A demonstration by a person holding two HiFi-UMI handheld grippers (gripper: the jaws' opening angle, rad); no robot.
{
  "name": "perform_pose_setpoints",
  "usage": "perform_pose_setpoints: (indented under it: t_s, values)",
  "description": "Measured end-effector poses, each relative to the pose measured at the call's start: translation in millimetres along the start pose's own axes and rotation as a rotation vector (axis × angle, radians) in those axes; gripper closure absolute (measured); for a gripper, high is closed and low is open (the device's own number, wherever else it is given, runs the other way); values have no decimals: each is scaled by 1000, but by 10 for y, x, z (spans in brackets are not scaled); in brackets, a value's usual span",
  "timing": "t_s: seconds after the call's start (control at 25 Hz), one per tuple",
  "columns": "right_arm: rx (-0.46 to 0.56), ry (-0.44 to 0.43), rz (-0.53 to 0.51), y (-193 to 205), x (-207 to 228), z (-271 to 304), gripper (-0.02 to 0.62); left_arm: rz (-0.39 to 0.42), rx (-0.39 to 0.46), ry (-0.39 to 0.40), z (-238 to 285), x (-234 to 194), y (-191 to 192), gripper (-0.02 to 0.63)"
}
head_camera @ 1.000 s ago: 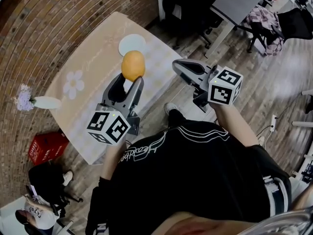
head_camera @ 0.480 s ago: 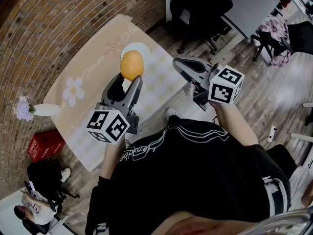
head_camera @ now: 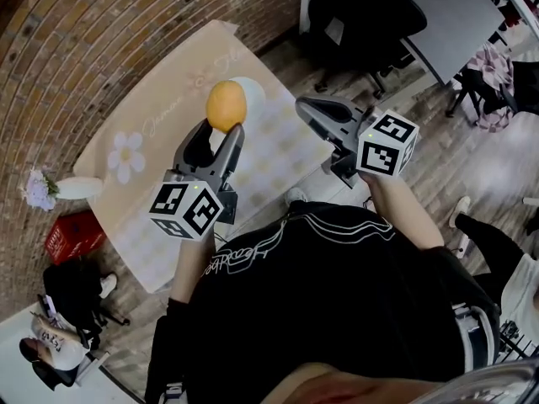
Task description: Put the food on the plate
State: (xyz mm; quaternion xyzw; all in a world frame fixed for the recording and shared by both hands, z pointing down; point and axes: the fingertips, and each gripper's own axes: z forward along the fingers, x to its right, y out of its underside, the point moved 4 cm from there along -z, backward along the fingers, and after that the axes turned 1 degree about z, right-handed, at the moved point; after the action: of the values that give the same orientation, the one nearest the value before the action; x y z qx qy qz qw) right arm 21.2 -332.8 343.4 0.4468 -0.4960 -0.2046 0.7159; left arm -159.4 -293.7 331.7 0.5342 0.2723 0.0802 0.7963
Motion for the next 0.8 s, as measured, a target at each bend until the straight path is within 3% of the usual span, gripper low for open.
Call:
perform_pose_setpoints:
  t_s: [0.36,0.8]
  values:
    - [-36,-23,21,-42,414,203,598,-6,-22,-57,428,-277,34,354]
    - [-102,-30,59,210,804,434,598,-19,-92,-123,727,-640,354,353]
